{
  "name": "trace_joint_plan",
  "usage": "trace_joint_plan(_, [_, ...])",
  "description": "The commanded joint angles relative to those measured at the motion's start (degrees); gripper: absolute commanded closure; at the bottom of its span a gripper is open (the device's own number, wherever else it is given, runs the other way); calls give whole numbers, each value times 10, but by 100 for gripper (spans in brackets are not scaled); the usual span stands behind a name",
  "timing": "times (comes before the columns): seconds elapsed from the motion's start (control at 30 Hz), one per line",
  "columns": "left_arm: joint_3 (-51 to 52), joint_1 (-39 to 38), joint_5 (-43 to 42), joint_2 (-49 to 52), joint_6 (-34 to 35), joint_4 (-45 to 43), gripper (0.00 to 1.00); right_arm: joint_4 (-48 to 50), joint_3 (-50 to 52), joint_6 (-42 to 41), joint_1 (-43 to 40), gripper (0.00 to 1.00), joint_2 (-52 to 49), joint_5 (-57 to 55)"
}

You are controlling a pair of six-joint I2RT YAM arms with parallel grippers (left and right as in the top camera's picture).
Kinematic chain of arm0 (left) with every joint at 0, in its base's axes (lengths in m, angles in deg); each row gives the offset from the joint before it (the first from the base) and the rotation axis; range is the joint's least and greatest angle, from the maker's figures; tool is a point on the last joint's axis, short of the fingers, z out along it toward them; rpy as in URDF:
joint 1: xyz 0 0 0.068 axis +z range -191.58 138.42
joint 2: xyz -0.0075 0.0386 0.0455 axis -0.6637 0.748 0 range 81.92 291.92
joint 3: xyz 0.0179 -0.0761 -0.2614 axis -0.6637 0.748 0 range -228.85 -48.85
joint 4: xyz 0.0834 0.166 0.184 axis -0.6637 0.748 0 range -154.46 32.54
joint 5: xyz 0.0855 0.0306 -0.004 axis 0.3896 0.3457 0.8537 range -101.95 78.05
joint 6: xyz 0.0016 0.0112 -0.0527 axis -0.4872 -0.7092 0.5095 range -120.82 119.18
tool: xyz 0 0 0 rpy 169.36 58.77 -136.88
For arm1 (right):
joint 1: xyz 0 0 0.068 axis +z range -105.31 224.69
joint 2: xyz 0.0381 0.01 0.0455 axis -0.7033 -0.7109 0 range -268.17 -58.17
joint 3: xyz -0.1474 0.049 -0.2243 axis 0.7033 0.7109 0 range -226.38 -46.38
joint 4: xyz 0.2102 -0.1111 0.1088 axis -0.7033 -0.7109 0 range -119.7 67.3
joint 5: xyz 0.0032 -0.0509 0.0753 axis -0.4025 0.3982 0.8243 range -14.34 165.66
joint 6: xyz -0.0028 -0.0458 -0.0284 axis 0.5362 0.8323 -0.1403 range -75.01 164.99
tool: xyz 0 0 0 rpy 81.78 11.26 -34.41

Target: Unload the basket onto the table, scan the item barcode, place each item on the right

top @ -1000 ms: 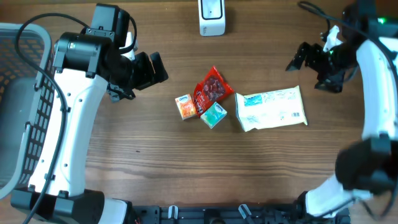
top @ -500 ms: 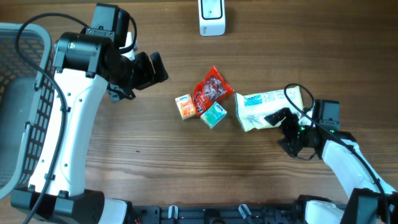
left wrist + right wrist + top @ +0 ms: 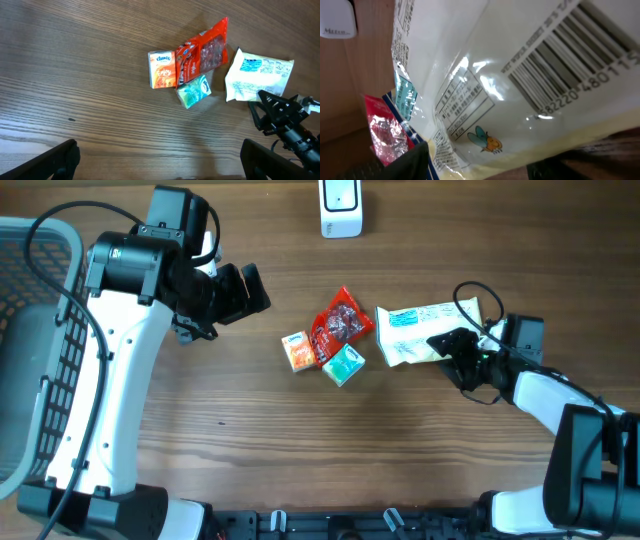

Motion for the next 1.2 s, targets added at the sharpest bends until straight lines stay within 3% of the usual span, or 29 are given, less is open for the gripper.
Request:
trace_joint_plan(0.0, [0, -2, -5, 0, -1, 0, 0, -14, 23, 9, -2, 29, -40, -174])
trace_joint_plan(0.07, [0, -2, -5, 0, -1, 0, 0, -4, 23, 13, -2, 29, -40, -216])
trace_joint_plan(0.4, [0, -2, -5, 0, -1, 0, 0, 85, 23, 26, -2, 29, -96, -199])
trace_joint_plan(0.5, [0, -2, -5, 0, -1, 0, 0, 109, 23, 30, -2, 46, -138, -196])
trace_joint_plan(0.57, [0, -2, -5, 0, -1, 0, 0, 110, 18, 43, -2, 66, -147, -196])
trace_joint_plan(0.63, [0, -2, -5, 0, -1, 0, 0, 109, 12, 56, -2, 96, -149, -187])
trace_joint_plan(0.77, [0, -2, -5, 0, -1, 0, 0, 73, -28, 101, -2, 96, -136, -90])
trace_joint_plan(0.83, [0, -2, -5, 0, -1, 0, 0, -11, -87, 189, -2, 96, -101, 47])
trace_joint_plan(0.97, [0, -2, -5, 0, -1, 0, 0, -99, -112, 283, -2, 96, -29, 208])
trace_joint_plan(1.17, [0, -2, -5, 0, -1, 0, 0, -128, -113, 294, -2, 96, 16, 381])
